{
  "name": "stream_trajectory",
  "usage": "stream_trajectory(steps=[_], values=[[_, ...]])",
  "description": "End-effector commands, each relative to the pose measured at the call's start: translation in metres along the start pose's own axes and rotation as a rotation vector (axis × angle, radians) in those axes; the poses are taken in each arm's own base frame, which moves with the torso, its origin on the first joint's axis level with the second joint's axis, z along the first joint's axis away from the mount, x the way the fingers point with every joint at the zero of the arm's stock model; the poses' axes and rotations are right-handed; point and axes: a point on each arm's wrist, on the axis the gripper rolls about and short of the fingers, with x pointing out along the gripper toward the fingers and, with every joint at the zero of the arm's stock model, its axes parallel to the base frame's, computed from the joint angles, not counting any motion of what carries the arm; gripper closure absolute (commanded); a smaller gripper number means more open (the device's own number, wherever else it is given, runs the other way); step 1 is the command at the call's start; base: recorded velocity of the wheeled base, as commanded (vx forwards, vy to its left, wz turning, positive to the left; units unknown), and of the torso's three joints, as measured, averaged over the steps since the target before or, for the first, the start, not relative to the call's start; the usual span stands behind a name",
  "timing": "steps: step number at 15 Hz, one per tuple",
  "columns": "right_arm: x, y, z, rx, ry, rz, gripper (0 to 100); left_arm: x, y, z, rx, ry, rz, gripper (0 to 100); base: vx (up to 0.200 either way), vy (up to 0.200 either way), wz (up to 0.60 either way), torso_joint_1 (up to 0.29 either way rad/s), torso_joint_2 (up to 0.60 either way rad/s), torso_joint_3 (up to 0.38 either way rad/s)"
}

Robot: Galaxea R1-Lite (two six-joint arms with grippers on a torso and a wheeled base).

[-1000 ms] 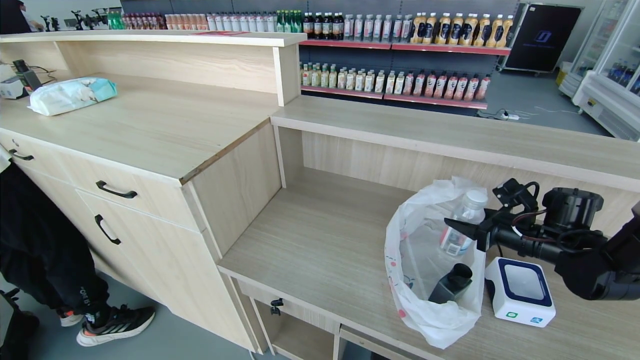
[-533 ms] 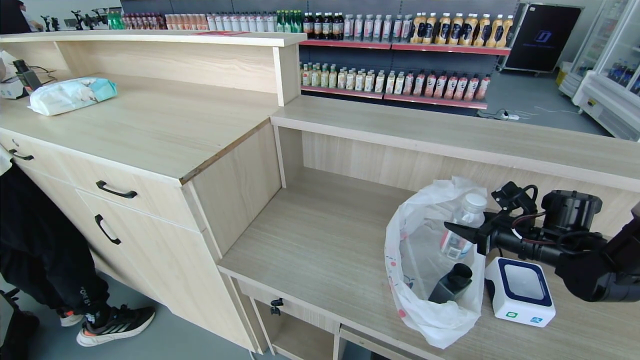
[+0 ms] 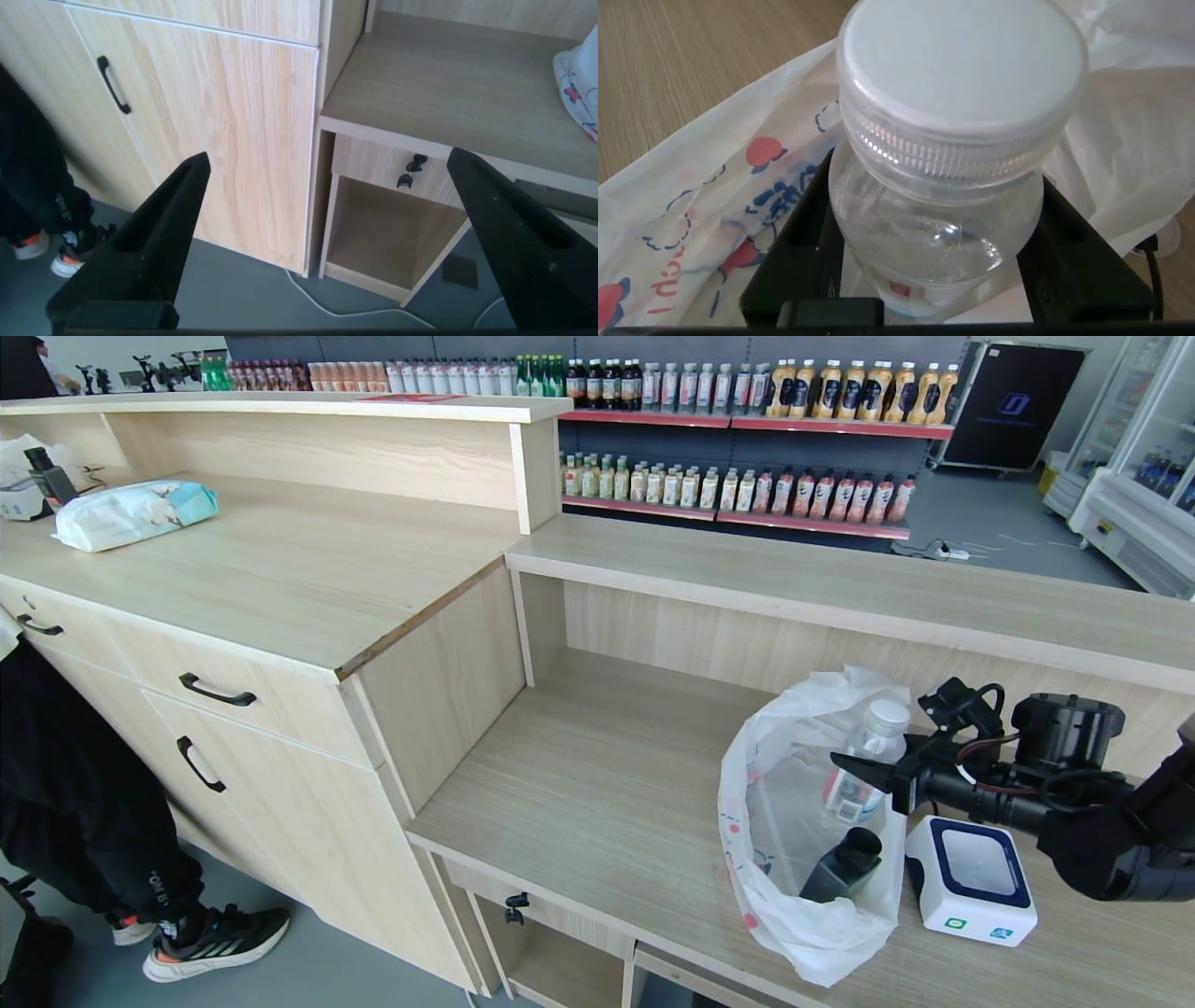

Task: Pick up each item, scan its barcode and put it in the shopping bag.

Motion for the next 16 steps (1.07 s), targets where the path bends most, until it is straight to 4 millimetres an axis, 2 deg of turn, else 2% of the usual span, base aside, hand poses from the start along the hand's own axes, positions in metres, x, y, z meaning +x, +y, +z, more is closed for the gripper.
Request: stream_trajectory(steps=[1, 11, 12, 16], values=[[-0.0002, -0.0001, -0.0002, 0.001, 0.0, 0.0, 100, 0.0001, 0.0, 0.0, -0.002, 0.001, 0.0, 0, 0.0, 0.0, 0.0, 0.0, 0.0, 0.0], [-0.0015, 0.0007, -0.0035, 0.016, 0.028, 0.007, 100, 0.0001, 0.0, 0.0, 0.0, 0.001, 0.0, 0, 0.0, 0.0, 0.0, 0.0, 0.0, 0.0], [-0.0017, 0.0007, -0.003, 0.015, 0.027, 0.006, 0, 0.0001, 0.0, 0.0, 0.0, 0.001, 0.0, 0, 0.0, 0.0, 0.0, 0.0, 0.0, 0.0], [-0.0059, -0.0016, 0.0022, 0.009, 0.001, 0.031, 0, 0.0001, 0.0, 0.0, 0.0, 0.001, 0.0, 0, 0.0, 0.0, 0.0, 0.0, 0.0, 0.0]])
